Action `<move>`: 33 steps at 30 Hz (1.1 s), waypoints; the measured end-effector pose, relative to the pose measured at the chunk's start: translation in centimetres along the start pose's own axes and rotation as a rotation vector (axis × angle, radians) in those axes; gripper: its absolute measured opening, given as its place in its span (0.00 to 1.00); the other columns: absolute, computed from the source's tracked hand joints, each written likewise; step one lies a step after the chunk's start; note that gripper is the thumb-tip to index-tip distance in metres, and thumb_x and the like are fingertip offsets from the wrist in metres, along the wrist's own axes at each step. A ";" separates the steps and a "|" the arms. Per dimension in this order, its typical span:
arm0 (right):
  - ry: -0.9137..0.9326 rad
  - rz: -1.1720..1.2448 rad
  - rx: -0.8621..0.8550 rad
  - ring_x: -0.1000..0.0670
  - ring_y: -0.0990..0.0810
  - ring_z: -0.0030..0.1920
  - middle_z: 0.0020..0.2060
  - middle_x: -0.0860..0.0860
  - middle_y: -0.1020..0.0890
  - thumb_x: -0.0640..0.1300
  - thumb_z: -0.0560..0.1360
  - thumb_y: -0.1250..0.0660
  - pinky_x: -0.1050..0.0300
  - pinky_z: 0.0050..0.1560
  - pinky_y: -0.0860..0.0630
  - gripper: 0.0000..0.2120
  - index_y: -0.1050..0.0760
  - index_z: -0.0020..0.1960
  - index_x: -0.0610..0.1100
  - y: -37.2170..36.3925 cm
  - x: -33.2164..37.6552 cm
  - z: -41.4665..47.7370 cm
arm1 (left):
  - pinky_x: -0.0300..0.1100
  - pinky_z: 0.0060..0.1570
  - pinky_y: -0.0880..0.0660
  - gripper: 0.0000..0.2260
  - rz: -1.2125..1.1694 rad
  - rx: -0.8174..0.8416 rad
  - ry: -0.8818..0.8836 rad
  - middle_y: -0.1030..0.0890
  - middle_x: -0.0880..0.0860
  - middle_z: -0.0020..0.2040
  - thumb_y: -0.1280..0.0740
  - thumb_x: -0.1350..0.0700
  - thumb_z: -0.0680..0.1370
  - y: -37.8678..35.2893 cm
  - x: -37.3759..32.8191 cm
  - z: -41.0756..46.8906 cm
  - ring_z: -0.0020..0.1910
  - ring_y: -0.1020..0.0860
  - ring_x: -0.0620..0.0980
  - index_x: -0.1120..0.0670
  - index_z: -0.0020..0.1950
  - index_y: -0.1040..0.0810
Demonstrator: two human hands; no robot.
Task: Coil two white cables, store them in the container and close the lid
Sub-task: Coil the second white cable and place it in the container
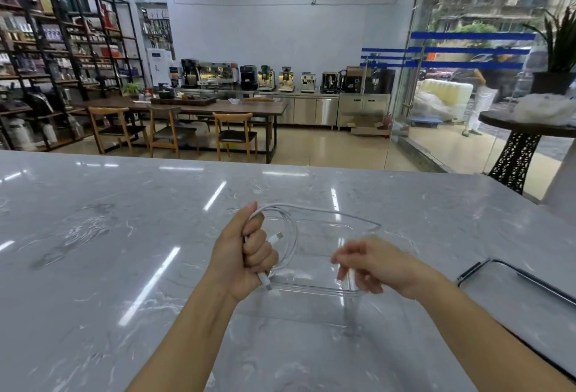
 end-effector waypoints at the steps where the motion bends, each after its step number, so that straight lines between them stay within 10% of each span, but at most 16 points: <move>1: -0.051 -0.143 0.006 0.55 0.31 0.22 0.37 0.43 0.18 0.39 0.76 0.37 0.64 0.21 0.36 0.04 0.24 0.44 0.40 -0.1 -1.2 0.1 | 0.32 0.20 0.52 0.21 0.010 -0.039 -0.008 0.47 0.46 0.15 0.40 0.49 0.75 0.4 -0.1 0.1 0.19 0.54 0.47 0.51 0.22 0.40; 6: 0.281 -0.449 -0.223 0.58 0.27 0.29 0.27 0.57 0.23 0.41 0.72 0.31 0.69 0.33 0.33 0.09 0.24 0.35 0.51 0.3 3.5 -0.7 | 0.31 0.18 0.50 0.22 0.130 -0.148 0.001 0.43 0.46 0.15 0.41 0.49 0.78 1.7 0.4 0.8 0.13 0.47 0.42 0.51 0.25 0.42; 10: 0.690 -0.312 -0.448 0.53 0.29 0.33 0.37 0.53 0.22 0.40 0.71 0.30 0.70 0.37 0.32 0.07 0.19 0.49 0.44 1.0 9.4 -3.6 | 0.34 0.20 0.52 0.22 0.180 -0.076 0.019 0.44 0.46 0.14 0.40 0.46 0.76 0.3 0.5 1.0 0.13 0.47 0.42 0.51 0.24 0.40; 15: 0.556 -0.298 -0.279 0.57 0.29 0.32 0.45 0.56 0.23 0.47 0.75 0.36 0.71 0.37 0.31 0.17 0.28 0.64 0.45 -1.0 9.4 -1.2 | 0.36 0.21 0.51 0.20 0.258 0.035 0.044 0.43 0.46 0.14 0.38 0.44 0.70 -2.0 0.8 0.5 0.15 0.50 0.44 0.51 0.24 0.40; 19: 0.483 0.056 -0.063 0.54 0.37 0.24 0.39 0.28 0.25 0.44 0.77 0.39 0.66 0.24 0.40 0.12 0.24 0.50 0.35 -2.4 8.8 -0.5 | 0.34 0.20 0.52 0.21 0.067 0.051 0.020 0.45 0.46 0.13 0.39 0.44 0.71 -2.2 1.0 0.5 0.19 0.53 0.48 0.51 0.21 0.40; 23: 0.460 0.160 -0.111 0.58 0.37 0.20 0.29 0.46 0.24 0.39 0.77 0.40 0.68 0.22 0.40 0.09 0.25 0.43 0.36 -2.2 9.3 -0.4 | 0.37 0.20 0.46 0.24 -0.033 0.012 -0.029 0.40 0.48 0.15 0.44 0.42 0.76 -1.7 1.7 1.1 0.18 0.48 0.46 0.52 0.23 0.38; 27: 0.452 -0.085 -0.194 0.59 0.35 0.21 0.26 0.51 0.26 0.40 0.77 0.40 0.69 0.26 0.37 0.11 0.25 0.37 0.41 -0.6 9.2 -0.2 | 0.44 0.42 0.27 0.20 0.649 -0.036 -0.092 0.22 0.52 0.29 0.46 0.48 0.80 -1.0 0.3 1.0 0.32 0.22 0.49 0.58 0.38 0.23; 30: 0.404 -0.272 -0.181 0.55 0.34 0.25 0.26 0.52 0.26 0.42 0.77 0.39 0.63 0.31 0.35 0.13 0.24 0.39 0.35 -0.4 8.4 0.2 | 0.44 0.53 0.25 0.16 0.985 -0.048 -0.141 0.17 0.53 0.46 0.47 0.50 0.81 -1.3 -1.6 0.9 0.47 0.19 0.50 0.54 0.50 0.21; 33: 0.405 -0.321 -0.163 0.54 0.35 0.26 0.25 0.53 0.28 0.43 0.77 0.38 0.63 0.30 0.36 0.14 0.25 0.36 0.38 -0.8 8.3 0.1 | 0.42 0.51 0.25 0.18 1.083 0.053 -0.110 0.18 0.53 0.44 0.48 0.48 0.81 -3.1 -2.0 1.0 0.43 0.19 0.49 0.58 0.53 0.22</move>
Point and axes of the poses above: each hand's wrist, its own z-axis towards the middle knuckle, its own y-axis out of the back of the hand, x = y × z, the point moved 10 cm from there along z, towards the middle knuckle
